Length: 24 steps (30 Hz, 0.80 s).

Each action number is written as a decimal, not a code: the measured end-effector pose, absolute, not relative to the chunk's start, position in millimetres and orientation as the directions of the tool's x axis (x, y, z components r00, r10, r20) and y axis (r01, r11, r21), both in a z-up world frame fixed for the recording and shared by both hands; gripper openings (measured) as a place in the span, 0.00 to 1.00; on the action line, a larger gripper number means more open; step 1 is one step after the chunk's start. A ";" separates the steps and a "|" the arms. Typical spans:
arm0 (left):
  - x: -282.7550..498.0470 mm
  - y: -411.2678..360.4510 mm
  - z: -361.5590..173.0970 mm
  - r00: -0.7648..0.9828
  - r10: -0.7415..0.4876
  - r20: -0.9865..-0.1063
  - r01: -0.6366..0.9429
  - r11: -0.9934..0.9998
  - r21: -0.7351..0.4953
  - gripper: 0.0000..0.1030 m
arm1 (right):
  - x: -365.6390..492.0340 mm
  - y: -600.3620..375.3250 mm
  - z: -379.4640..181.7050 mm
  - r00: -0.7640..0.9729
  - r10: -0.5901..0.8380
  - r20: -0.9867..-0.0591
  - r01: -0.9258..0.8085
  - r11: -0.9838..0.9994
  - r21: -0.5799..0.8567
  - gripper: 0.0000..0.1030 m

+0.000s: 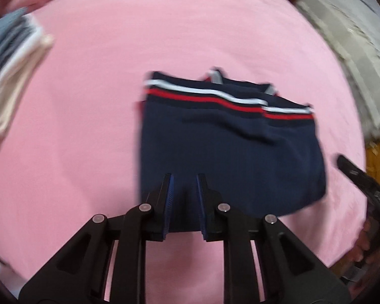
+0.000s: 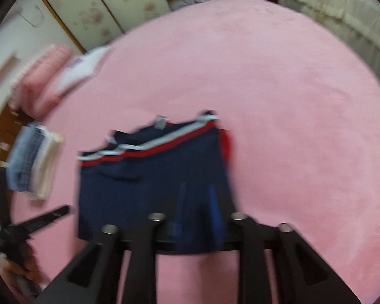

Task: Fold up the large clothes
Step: 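Lower the hem onto the folded jacket and open both grippers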

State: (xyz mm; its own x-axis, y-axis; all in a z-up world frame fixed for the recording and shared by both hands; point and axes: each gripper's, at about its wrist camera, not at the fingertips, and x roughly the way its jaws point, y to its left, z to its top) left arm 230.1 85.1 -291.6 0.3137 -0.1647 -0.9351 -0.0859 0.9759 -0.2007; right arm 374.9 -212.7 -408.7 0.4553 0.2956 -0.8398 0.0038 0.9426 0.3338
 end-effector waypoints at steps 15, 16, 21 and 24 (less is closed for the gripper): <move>313.1 43.9 -353.1 0.265 -0.203 -0.943 -0.102 0.966 -0.237 0.08 | 446.4 -121.8 -502.2 0.348 0.479 -0.806 -0.119 0.875 0.469 0.09; 318.8 45.3 -356.2 0.272 -0.196 -0.942 -0.120 0.965 -0.235 0.08 | 450.8 -124.2 -505.6 0.341 0.485 -0.805 -0.114 0.871 0.477 0.08; 342.6 51.3 -367.5 0.272 -0.175 -0.946 -0.162 0.961 -0.224 0.08 | 463.3 -142.7 -503.9 0.418 0.391 -0.820 -0.146 0.920 0.364 0.03; 343.9 51.9 -371.4 0.287 -0.180 -0.941 -0.158 0.960 -0.232 0.08 | 476.1 -184.2 -508.4 0.445 0.348 -0.825 -0.014 0.924 0.382 0.01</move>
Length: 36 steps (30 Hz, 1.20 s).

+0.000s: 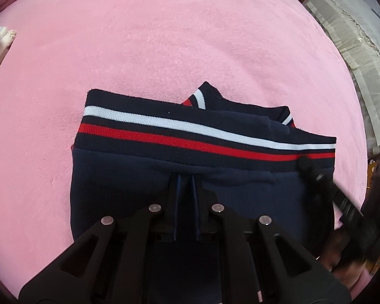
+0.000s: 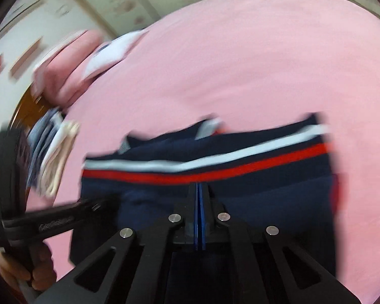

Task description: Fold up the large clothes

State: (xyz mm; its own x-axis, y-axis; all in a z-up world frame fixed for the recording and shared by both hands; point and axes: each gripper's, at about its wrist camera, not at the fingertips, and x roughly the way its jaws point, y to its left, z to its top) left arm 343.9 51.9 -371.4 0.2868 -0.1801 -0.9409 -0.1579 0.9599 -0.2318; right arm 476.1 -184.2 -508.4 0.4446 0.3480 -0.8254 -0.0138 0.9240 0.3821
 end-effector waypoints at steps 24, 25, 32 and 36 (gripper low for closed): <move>366.3 21.0 -377.8 0.348 -0.291 -0.891 -0.019 0.948 -0.317 0.08 | 454.7 -168.6 -485.8 0.371 0.529 -0.763 -0.190 0.848 0.495 0.00; 368.9 15.7 -381.4 0.350 -0.286 -0.892 -0.025 0.949 -0.314 0.08 | 458.9 -162.4 -489.5 0.366 0.521 -0.771 -0.194 0.853 0.485 0.00; 389.0 17.0 -402.1 0.413 -0.273 -0.869 -0.041 0.947 -0.317 0.02 | 491.2 -164.7 -511.1 0.421 0.349 -0.837 -0.112 0.936 0.333 0.00; 382.4 33.0 -395.8 0.436 -0.192 -0.879 -0.069 0.967 -0.245 0.01 | 489.7 -202.1 -507.7 0.446 0.259 -0.857 -0.038 0.962 0.271 0.00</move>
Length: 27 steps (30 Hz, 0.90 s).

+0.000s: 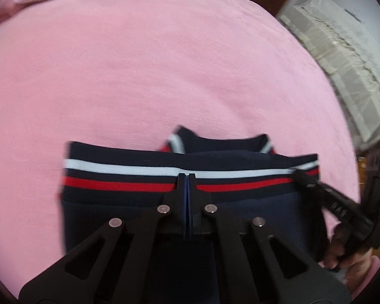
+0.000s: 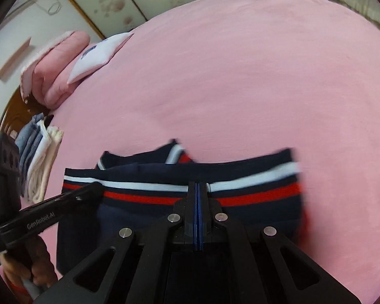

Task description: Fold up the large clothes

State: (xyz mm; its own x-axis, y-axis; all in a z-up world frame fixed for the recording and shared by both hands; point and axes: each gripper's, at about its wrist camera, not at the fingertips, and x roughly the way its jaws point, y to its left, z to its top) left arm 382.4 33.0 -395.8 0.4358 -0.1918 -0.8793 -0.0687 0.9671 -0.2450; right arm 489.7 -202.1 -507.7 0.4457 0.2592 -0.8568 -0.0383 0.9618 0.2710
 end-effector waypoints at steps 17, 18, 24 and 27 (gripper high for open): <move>322.3 96.1 -368.0 0.360 -0.052 -0.931 -0.285 0.945 -0.162 0.01 | 442.4 -201.6 -454.9 0.416 0.311 -0.854 -0.022 0.943 0.332 0.00; 311.6 102.8 -363.0 0.353 -0.060 -0.934 -0.298 0.939 -0.173 0.01 | 441.5 -193.7 -457.6 0.399 0.359 -0.844 -0.018 0.923 0.384 0.00; 260.4 106.3 -371.3 0.327 -0.134 -0.936 -0.410 0.872 -0.268 0.01 | 433.4 -131.7 -486.6 0.306 0.438 -0.845 -0.028 0.891 0.452 0.00; 240.2 106.9 -376.7 0.319 -0.152 -0.936 -0.446 0.847 -0.289 0.01 | 428.3 -111.3 -511.8 0.243 0.415 -0.877 -0.013 0.905 0.425 0.00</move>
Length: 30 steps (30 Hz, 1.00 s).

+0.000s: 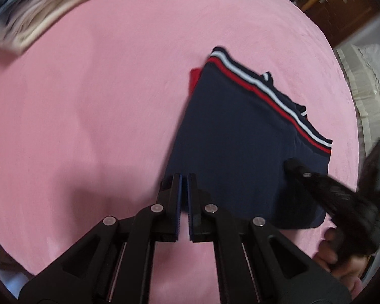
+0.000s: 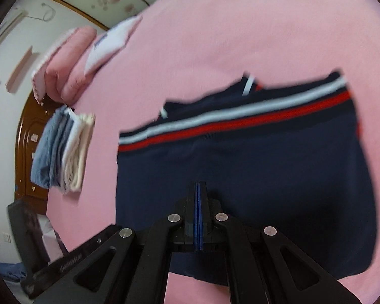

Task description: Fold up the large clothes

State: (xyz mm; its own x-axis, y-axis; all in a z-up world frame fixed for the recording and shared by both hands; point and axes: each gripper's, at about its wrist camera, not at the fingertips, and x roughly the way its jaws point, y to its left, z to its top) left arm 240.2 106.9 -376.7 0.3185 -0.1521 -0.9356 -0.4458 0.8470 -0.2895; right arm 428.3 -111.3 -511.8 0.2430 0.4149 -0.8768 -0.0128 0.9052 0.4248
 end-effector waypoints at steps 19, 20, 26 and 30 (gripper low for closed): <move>227.1 111.8 -447.0 0.406 -0.447 -0.797 -0.612 0.515 -0.601 0.38 | 416.5 -59.4 -560.5 0.193 0.209 -0.959 0.042 0.975 0.220 0.00; 230.8 111.8 -449.1 0.430 -0.448 -0.784 -0.608 0.498 -0.618 0.38 | 416.6 -57.5 -561.8 0.193 0.206 -0.959 0.041 0.975 0.217 0.00; 257.2 101.1 -457.6 0.450 -0.453 -0.769 -0.599 0.486 -0.637 0.35 | 412.8 -51.2 -567.9 0.199 0.214 -0.956 0.053 0.972 0.229 0.00; 261.0 93.2 -448.1 0.489 -0.436 -0.755 -0.580 0.484 -0.655 0.18 | 414.4 -66.4 -564.6 0.215 0.225 -0.950 0.114 0.961 0.253 0.00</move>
State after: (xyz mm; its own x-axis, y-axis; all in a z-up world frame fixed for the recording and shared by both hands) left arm 261.0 93.2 -448.1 0.4889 -0.4363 -0.7554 -0.5802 0.4839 -0.6551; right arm 414.4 -66.4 -564.6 0.2149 0.2248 -0.9504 0.1141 0.9607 0.2530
